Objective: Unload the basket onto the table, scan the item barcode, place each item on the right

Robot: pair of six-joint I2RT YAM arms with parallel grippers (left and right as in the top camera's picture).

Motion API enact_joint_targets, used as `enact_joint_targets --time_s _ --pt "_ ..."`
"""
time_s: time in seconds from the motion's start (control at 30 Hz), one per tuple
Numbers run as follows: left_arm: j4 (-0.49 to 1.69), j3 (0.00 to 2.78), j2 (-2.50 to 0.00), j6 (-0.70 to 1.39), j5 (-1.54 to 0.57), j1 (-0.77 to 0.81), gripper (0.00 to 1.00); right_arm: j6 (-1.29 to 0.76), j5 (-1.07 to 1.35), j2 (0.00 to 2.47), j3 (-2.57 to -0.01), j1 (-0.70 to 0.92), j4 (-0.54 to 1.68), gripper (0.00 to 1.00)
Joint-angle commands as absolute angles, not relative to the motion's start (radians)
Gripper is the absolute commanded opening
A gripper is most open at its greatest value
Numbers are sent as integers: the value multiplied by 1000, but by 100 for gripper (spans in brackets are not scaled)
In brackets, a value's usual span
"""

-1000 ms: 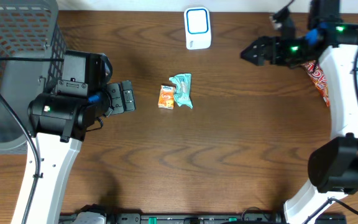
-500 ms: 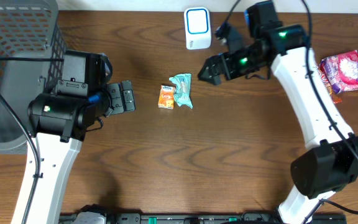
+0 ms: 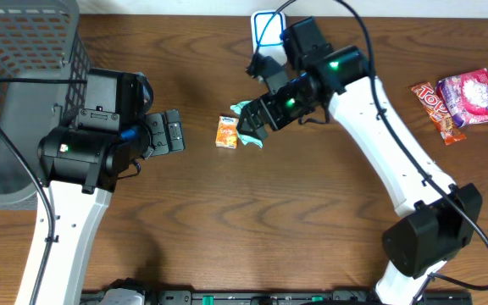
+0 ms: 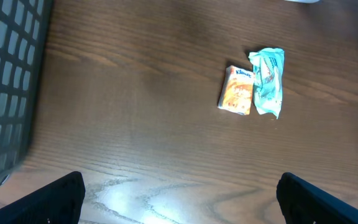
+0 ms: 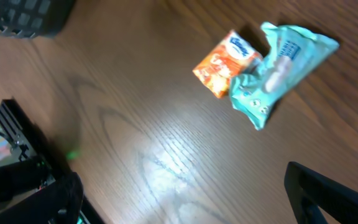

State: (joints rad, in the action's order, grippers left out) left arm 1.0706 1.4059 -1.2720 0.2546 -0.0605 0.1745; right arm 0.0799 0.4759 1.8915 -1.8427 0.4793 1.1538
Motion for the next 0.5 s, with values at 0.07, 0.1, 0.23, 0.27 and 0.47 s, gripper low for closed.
enact_joint_targets --time_s 0.07,0.1,0.23,0.27,0.47 --pt "1073 1404 -1274 249 -47 173 98 75 470 1900 -1836 519 1113 99" --pt "1073 1404 -1274 249 -47 173 98 75 471 1900 -1836 521 1107 99" --pt "1073 1404 -1274 249 -47 173 98 75 470 1900 -1836 524 1099 99" --pt "1073 1404 -1274 249 -47 173 98 75 468 1900 -1836 525 1096 99" --pt "1073 1404 -1274 249 -47 173 98 -26 337 1900 -1836 527 1086 99"
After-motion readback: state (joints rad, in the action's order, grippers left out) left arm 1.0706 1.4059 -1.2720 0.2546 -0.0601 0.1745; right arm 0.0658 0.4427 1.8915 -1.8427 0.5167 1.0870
